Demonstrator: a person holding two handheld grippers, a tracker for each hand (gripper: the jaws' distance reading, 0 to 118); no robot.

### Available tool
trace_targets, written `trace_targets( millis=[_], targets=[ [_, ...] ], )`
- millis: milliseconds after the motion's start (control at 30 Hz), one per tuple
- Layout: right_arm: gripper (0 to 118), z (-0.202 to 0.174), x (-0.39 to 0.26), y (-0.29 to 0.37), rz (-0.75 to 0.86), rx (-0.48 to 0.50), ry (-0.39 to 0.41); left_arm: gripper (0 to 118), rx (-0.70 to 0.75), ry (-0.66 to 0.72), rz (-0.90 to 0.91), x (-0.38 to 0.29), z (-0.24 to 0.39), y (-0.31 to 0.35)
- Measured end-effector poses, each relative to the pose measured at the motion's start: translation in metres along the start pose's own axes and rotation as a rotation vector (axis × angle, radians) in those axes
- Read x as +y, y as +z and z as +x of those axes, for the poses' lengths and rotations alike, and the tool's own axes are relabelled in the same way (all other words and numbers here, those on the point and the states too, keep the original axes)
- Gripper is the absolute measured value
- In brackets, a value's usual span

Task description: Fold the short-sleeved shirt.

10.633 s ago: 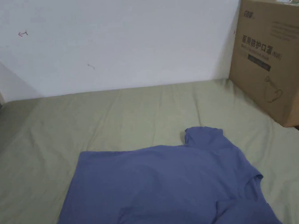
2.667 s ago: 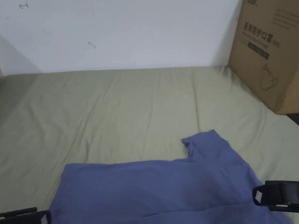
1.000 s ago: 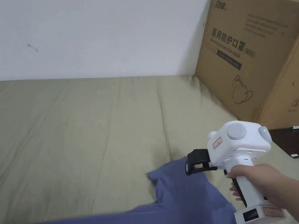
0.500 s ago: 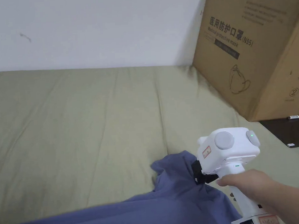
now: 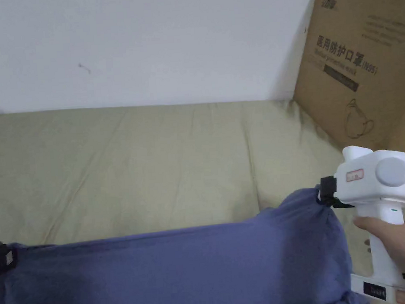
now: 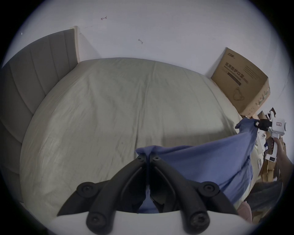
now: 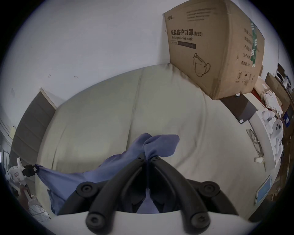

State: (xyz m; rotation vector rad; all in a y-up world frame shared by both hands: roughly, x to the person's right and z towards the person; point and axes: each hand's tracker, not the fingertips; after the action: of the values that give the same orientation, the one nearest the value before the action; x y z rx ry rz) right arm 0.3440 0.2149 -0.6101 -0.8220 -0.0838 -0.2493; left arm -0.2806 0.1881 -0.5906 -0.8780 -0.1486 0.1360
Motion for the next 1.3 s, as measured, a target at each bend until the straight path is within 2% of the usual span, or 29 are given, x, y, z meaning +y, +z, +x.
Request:
trace_targets(
  millis=[133,267,333,400,467,533,567,600,633,667,700,733,800,900,1067,1133,1167,1200,1233,1267,1300],
  targets=[
    [1,0.019,-0.065,0.07,0.002,0.046,-0.009,1,-0.025,-0.102,-0.02,-0.042,0.005,0.043],
    [1,0.042,-0.14,0.125,-0.065,0.055,-0.047,1,-0.062,-0.098,-0.033,-0.107,0.004,0.087],
    [1,0.055,-0.179,0.131,-0.119,0.061,-0.096,1,-0.093,-0.056,-0.074,-0.141,0.0,0.094],
    [1,0.074,-0.205,0.113,-0.194,0.05,-0.069,1,-0.087,-0.028,-0.096,-0.173,-0.001,0.091],
    [1,0.076,-0.223,0.088,-0.246,-0.013,-0.02,1,-0.085,0.04,-0.137,-0.196,-0.008,0.076],
    [1,0.077,-0.232,0.068,-0.243,-0.027,-0.008,3,-0.092,0.049,-0.123,-0.207,-0.011,0.064],
    [2,0.076,-0.232,0.063,-0.24,-0.021,-0.008,7,-0.086,0.05,-0.119,-0.209,-0.011,0.061],
    [5,0.075,-0.231,0.061,-0.236,-0.021,-0.006,19,-0.087,0.055,-0.114,-0.209,-0.012,0.06],
    [20,0.072,-0.229,0.063,-0.232,-0.025,0.005,45,-0.084,0.058,-0.11,-0.207,-0.011,0.06],
    [53,0.07,-0.227,0.065,-0.229,-0.025,0.019,89,-0.073,0.061,-0.106,-0.206,-0.011,0.061],
    [78,0.069,-0.224,0.066,-0.233,-0.033,0.047,110,-0.066,0.065,-0.11,-0.204,-0.011,0.061],
    [98,0.067,-0.221,0.066,-0.26,-0.045,0.086,114,-0.051,0.061,-0.122,-0.202,-0.01,0.062],
    [102,0.061,-0.216,0.074,-0.301,-0.069,0.127,113,-0.021,0.027,-0.11,-0.198,-0.007,0.074],
    [105,0.051,-0.201,0.104,-0.234,-0.016,0.084,112,-0.04,0.03,-0.07,-0.183,0.002,0.102],
    [105,0.001,-0.182,0.191,0.11,0.145,0.028,111,-0.109,0.012,0.23,-0.153,0.04,0.178],
    [103,-0.025,-0.189,0.221,0.314,0.14,0.043,109,-0.09,0.004,0.436,-0.153,0.061,0.208],
    [94,-0.037,-0.196,0.233,0.43,0.121,0.065,99,-0.086,-0.004,0.543,-0.158,0.073,0.22],
    [74,-0.048,-0.204,0.243,0.552,0.104,0.092,82,-0.075,-0.015,0.645,-0.164,0.083,0.23],
    [37,-0.056,-0.213,0.252,0.651,0.081,0.113,54,-0.033,-0.031,0.733,-0.171,0.091,0.237],
    [3,-0.065,-0.221,0.257,0.729,0.026,0.116,10,0.036,-0.048,0.809,-0.178,0.102,0.244],
    [3,-0.07,-0.228,0.262,0.773,-0.004,0.085,1,0.114,-0.055,0.86,-0.164,0.082,0.242]
  ],
)
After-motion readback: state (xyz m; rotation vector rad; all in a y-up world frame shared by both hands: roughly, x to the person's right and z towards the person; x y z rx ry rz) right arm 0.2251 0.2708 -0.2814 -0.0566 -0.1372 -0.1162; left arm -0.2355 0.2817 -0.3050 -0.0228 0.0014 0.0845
